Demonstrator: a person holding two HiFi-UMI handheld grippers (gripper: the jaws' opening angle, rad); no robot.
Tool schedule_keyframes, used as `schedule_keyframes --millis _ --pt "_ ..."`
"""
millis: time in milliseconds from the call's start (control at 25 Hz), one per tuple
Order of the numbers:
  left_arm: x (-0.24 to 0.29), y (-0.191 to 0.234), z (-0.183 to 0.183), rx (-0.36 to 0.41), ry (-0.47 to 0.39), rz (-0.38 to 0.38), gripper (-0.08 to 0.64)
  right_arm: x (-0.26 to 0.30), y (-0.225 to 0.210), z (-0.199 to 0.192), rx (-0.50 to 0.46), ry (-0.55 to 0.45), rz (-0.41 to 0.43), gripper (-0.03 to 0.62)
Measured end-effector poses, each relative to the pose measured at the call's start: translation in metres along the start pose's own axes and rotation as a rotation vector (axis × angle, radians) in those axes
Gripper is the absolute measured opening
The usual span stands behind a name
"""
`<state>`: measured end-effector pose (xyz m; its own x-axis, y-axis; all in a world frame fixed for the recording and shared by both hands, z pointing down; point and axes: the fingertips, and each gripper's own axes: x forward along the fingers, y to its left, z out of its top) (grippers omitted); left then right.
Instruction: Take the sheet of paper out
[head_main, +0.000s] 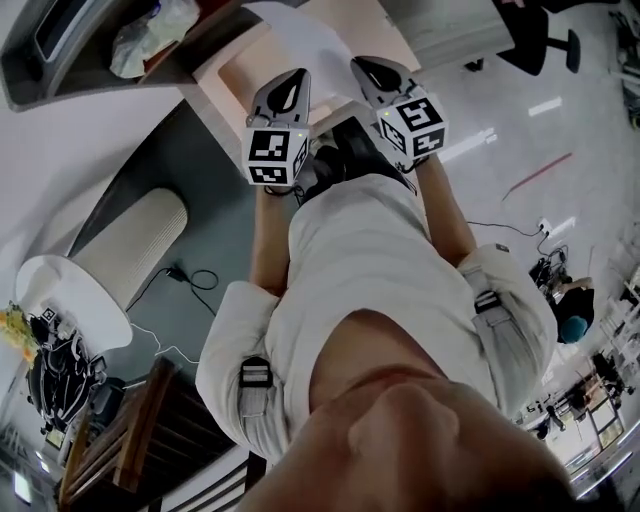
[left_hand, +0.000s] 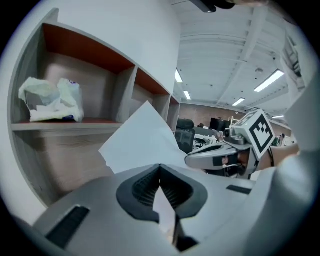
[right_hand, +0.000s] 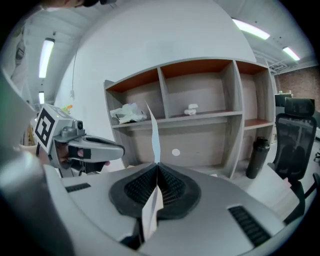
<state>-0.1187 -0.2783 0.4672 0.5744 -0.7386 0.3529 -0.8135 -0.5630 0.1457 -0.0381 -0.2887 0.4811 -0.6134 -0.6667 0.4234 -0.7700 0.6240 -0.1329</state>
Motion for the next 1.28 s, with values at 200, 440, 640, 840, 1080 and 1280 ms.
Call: schedule_keyframes --millis 200,440,640,840,1080,1280 --pt "-0.034 0.004 0.031 0.012 -0.065 0.041 0.011 -0.015 0.028 0.038 -0.064 -0.062 0.045 0.021" --pt "-0.074 0.01 0.056 0.012 -0.116 0.085 0.011 -0.029 0.06 0.071 -0.176 -0.117 0.088 0.021" --pt "-0.106 0.023 0.074 0.025 -0.17 0.14 0.011 -0.034 0.084 0.094 -0.213 -0.158 0.13 0.021" --pt "-0.134 0.028 0.084 0.033 -0.209 0.188 0.011 -0.038 0.105 0.112 -0.233 -0.205 0.167 0.021" --pt "-0.163 0.033 0.091 0.045 -0.245 0.248 0.011 -0.042 0.127 0.13 -0.243 -0.257 0.219 0.021" --pt "-0.177 0.036 0.096 0.045 -0.266 0.281 0.011 -0.042 0.142 0.137 -0.271 -0.282 0.264 0.02"
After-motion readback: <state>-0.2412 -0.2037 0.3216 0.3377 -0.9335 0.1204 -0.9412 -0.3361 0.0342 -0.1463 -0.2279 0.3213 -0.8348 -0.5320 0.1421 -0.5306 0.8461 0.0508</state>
